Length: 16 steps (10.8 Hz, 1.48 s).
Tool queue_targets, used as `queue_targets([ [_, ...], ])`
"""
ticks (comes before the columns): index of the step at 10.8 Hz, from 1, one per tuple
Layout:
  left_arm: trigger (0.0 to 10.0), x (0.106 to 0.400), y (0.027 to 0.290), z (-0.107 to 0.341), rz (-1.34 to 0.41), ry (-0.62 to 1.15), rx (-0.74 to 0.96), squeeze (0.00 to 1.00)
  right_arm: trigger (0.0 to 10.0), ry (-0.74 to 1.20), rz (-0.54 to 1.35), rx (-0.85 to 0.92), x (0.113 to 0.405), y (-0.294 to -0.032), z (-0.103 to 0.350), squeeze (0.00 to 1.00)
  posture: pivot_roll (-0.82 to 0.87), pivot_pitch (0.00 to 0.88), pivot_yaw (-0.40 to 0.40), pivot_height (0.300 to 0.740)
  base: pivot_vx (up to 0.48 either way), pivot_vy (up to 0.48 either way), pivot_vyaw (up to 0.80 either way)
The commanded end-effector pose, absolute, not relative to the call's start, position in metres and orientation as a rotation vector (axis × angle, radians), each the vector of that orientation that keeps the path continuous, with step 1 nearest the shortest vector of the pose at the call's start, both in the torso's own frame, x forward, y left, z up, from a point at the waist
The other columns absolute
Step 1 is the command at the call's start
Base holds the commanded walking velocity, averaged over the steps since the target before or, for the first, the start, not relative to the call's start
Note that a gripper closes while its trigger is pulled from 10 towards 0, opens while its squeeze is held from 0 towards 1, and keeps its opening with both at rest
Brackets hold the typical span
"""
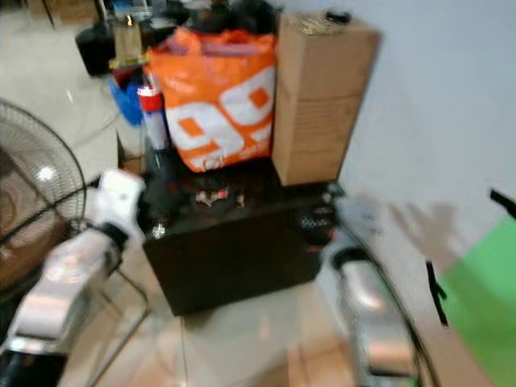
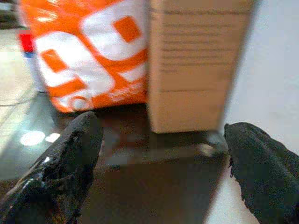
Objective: Hang keys on a hook
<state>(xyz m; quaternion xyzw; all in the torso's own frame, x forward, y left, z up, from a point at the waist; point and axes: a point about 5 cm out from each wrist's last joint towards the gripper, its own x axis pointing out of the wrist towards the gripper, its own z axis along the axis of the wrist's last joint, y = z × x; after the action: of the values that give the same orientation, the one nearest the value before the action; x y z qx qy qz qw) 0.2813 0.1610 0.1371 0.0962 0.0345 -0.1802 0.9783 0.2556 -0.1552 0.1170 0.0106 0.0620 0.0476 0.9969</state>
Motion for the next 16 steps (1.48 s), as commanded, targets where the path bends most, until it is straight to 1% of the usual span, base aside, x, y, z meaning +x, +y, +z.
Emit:
queue_targets([
  [1,10.0,0.2824,0.1549,0.1412,-0.381,0.050,0.189,0.13,10.0,0.113,0.060,0.004,0.2552,-0.1657,0.1197,0.00,-0.12,0.000,0.009,0.732,0.341,0.000,0.00],
  [16,10.0,0.2856,0.1553,0.1434,-0.376,0.045,0.186,0.15,10.0,0.116,0.067,-0.012,0.2586,-0.1655,0.1199,0.00,-0.11,0.000,0.004,0.732,0.341,0.000,0.00],
])
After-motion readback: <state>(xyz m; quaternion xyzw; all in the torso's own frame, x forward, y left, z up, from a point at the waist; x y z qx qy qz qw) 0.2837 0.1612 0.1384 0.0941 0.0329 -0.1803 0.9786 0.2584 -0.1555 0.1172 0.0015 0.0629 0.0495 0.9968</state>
